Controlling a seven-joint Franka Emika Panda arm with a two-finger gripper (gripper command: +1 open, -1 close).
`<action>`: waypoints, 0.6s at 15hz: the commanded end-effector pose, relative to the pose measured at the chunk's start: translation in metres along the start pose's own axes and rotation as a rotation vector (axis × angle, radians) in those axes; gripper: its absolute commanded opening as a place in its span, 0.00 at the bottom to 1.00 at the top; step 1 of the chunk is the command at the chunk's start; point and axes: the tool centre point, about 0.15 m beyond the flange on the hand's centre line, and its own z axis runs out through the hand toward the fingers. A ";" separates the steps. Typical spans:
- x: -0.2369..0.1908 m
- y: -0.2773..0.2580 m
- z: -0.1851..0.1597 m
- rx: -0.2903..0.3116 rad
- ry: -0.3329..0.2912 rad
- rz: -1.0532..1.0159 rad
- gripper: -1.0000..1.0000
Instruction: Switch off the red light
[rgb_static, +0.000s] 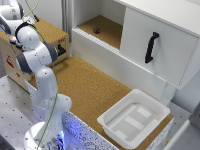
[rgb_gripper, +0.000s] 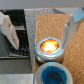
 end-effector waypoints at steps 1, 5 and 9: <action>0.037 0.014 0.006 -0.010 -0.158 0.014 0.00; 0.045 0.021 0.008 -0.015 -0.146 0.031 0.00; 0.044 0.016 0.019 -0.019 -0.157 0.023 0.00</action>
